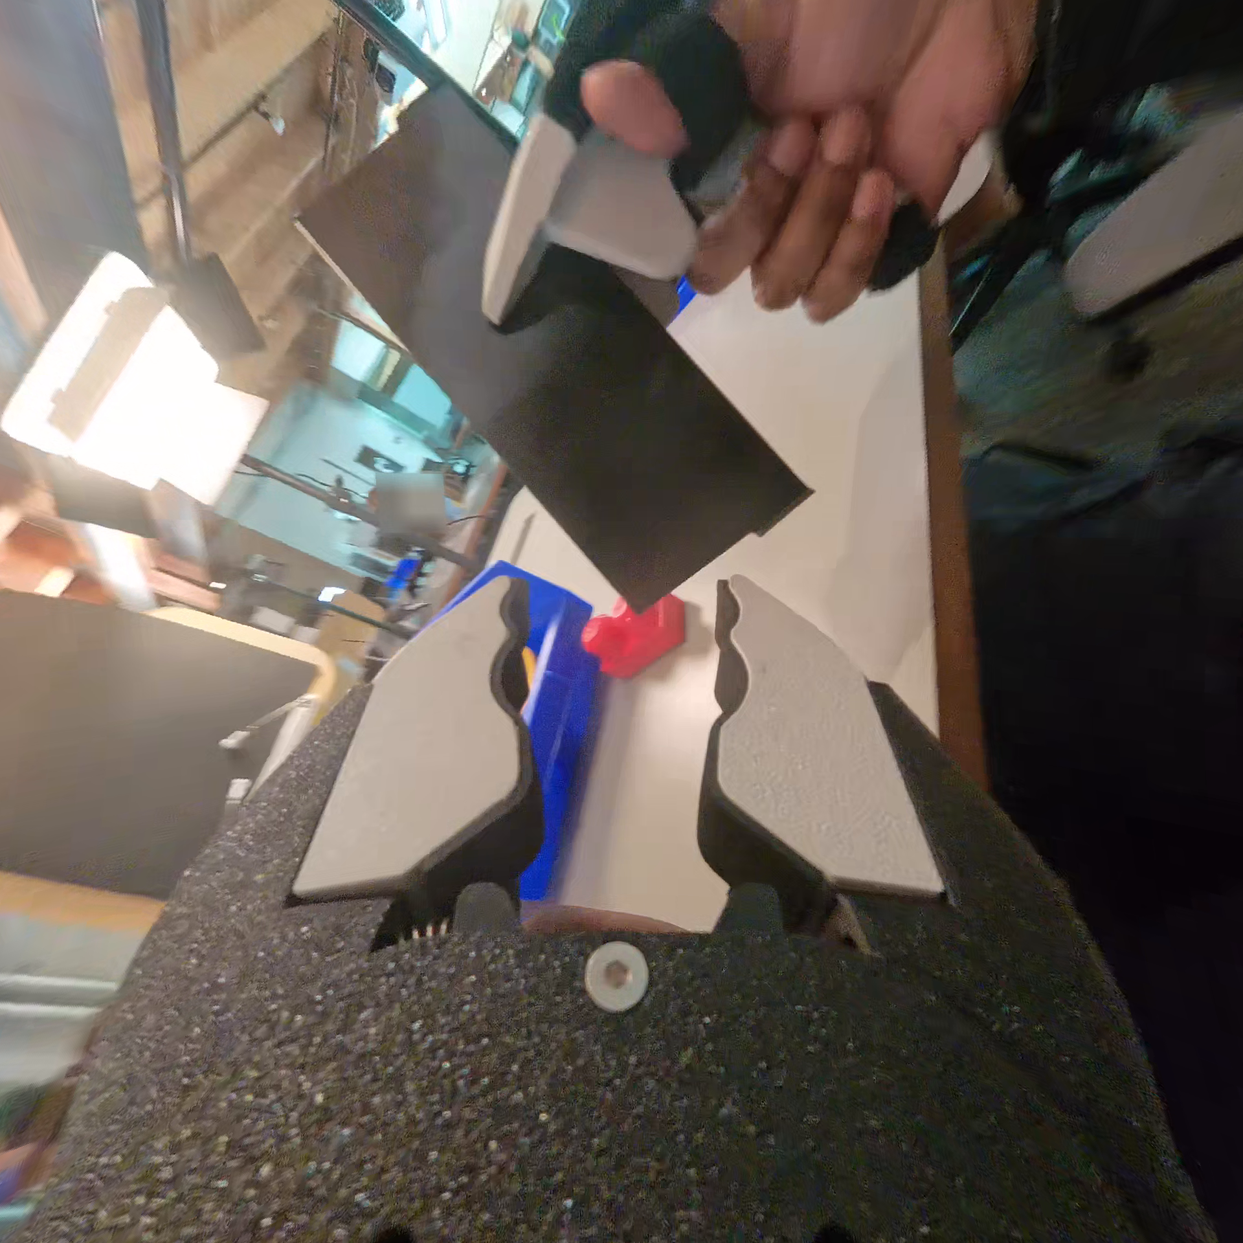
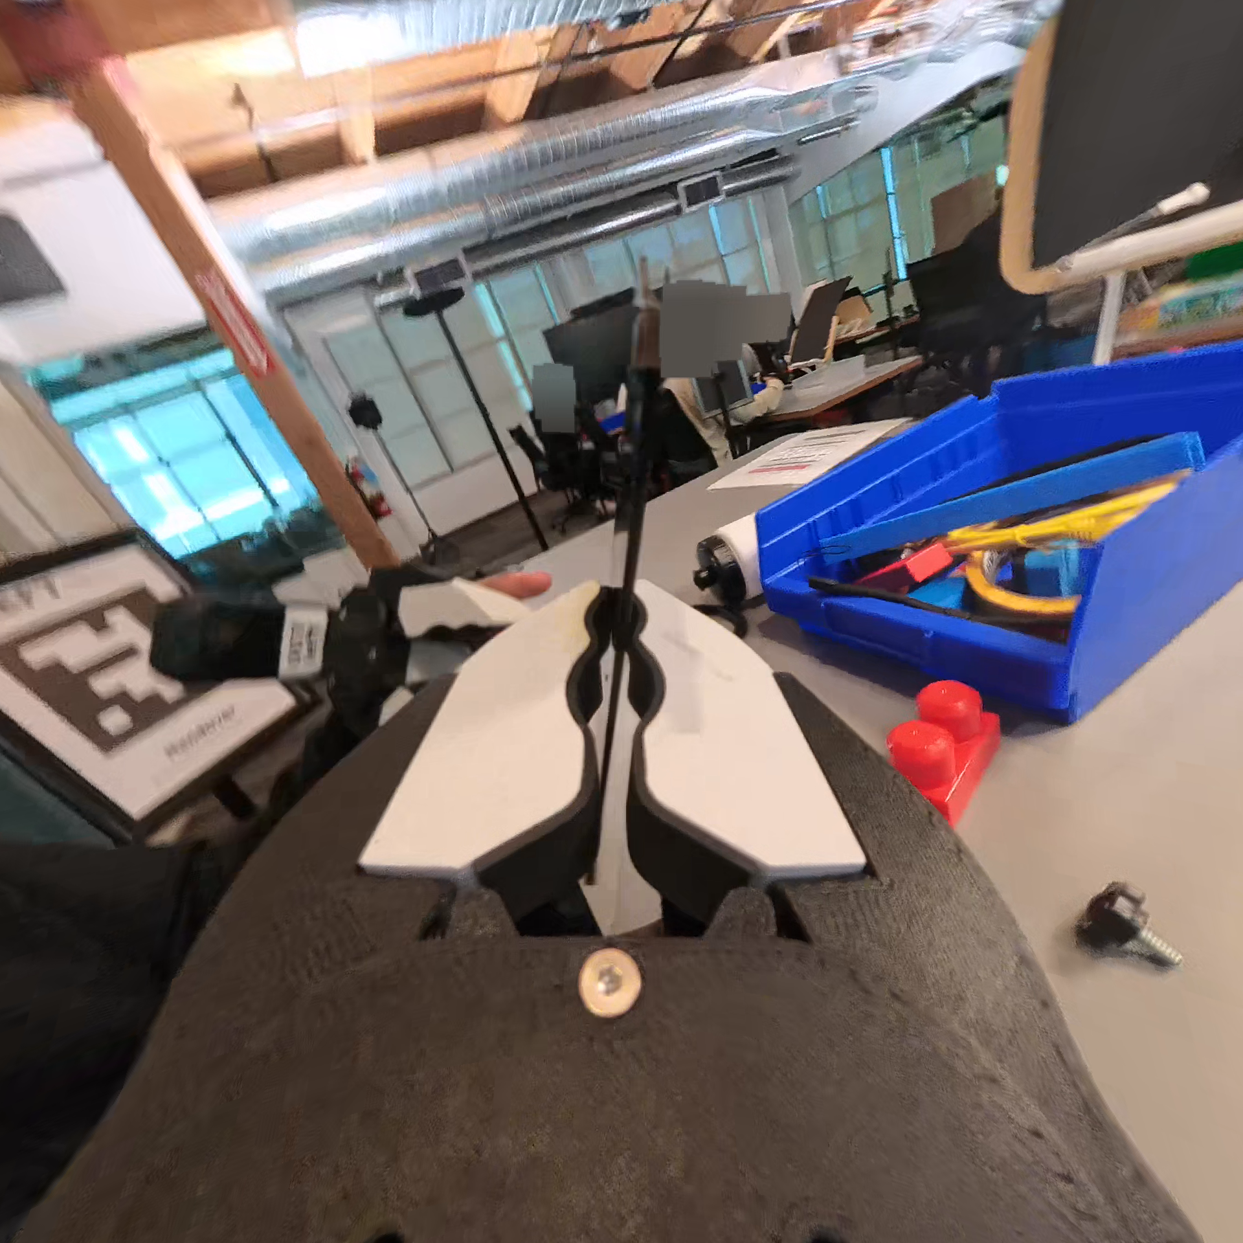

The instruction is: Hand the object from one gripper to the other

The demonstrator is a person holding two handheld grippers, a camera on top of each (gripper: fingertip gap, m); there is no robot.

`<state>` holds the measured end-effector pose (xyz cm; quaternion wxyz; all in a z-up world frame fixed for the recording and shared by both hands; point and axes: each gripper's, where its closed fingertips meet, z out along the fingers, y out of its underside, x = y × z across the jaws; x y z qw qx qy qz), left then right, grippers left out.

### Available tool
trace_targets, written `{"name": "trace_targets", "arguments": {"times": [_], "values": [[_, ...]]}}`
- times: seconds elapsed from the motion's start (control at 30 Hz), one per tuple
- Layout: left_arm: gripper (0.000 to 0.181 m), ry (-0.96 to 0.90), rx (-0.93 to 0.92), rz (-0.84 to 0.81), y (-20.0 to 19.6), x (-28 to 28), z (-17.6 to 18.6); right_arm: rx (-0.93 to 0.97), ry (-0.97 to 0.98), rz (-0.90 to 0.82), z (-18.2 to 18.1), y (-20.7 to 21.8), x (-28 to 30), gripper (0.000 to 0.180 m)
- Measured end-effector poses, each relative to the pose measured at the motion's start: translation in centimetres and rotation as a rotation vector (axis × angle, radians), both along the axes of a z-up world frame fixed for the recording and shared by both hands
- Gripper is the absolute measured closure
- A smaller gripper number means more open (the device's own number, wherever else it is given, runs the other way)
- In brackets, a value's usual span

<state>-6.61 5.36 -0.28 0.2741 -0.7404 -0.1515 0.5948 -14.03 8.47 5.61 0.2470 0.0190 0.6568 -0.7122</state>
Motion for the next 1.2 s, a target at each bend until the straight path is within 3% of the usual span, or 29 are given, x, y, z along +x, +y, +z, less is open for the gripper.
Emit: {"name": "trace_targets", "arguments": {"times": [0.27, 0.33, 0.43, 0.5, 0.6, 0.7, 1.2], "values": [[0.126, -0.127, 0.574, -0.302, 3.6, 1.1, 2.5, -0.158, 0.446, 0.238, 0.1, 2.2, 7.2, 0.178], [0.141, -0.171, 0.614, -0.325, 4.4, 0.5, 1.9, -0.191, 0.561, 0.271, -0.7, 2.6, 8.9, 0.179], [0.163, -0.209, 0.437, -0.276, 4.8, -0.5, -1.0, -0.108, 0.726, 0.207, -2.7, 1.5, 9.2, 0.175], [0.179, -0.204, 0.330, -0.173, 3.5, -1.3, -2.3, -0.007, 0.803, 0.102, -3.8, 0.3, 7.9, 0.161], [0.178, -0.158, 0.224, 0.024, 0.0, -2.2, -2.6, 0.142, 0.883, -0.108, -4.9, -1.1, 4.6, 0.159], [0.179, -0.081, 0.195, 0.164, -2.8, -2.3, -1.4, 0.253, 0.928, -0.208, -6.0, -1.5, 2.5, 0.156], [0.179, 0.072, 0.079, 0.363, -6.8, -1.5, 0.5, 0.295, 0.944, -0.241, -6.6, -1.7, 2.2, 0.156]]}}
